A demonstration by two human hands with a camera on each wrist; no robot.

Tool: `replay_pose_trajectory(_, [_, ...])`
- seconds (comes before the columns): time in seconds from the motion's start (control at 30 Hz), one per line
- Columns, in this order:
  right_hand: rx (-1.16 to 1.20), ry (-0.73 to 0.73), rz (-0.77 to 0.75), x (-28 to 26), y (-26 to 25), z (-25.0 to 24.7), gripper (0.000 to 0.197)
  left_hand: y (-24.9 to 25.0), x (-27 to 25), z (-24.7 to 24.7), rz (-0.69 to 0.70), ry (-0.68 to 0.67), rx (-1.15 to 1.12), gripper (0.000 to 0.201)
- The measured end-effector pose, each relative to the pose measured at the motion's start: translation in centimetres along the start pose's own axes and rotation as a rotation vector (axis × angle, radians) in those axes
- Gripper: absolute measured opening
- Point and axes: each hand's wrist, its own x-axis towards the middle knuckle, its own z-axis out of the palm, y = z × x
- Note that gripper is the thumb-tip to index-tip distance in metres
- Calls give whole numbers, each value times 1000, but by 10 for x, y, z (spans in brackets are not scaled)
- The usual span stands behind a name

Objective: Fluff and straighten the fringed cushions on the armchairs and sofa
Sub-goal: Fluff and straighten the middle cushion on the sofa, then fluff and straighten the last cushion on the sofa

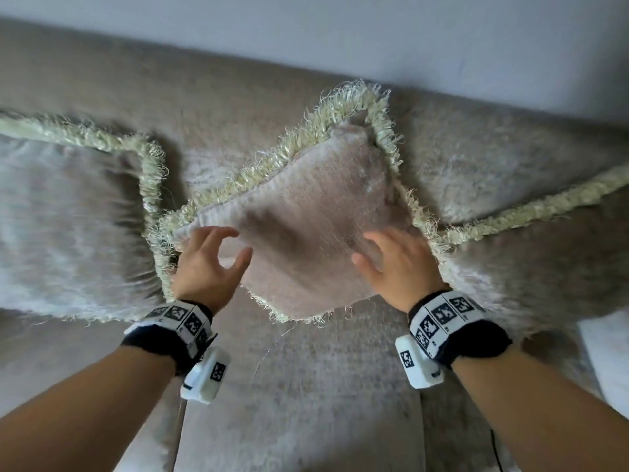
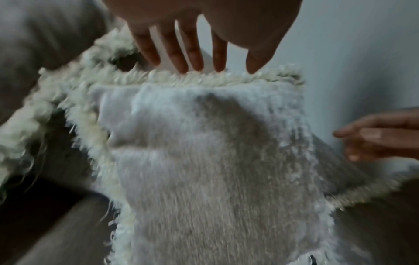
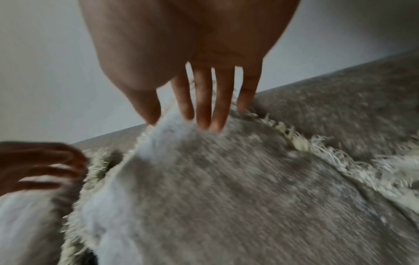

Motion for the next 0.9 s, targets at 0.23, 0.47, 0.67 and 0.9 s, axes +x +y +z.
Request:
replay_pose_trajectory(0.23, [-18,-344,59,-17,-57,-48,48,45,-24,-77,143,-254,360,42])
replay_pose_trajectory(0.47, [-65,-339,0,-40,-109,-81,42,44,-85,-153,105,-288,502,42])
replay_pose_trajectory(0.67, [-62,-384,-106,-47,-168,-88,49,25,-117,-213,71,-367,568,38])
replay_pose_trajectory(0.9, [-118,-438,-165,-24,-246,-71,50,-28,-99,-278,21,-475,629,41])
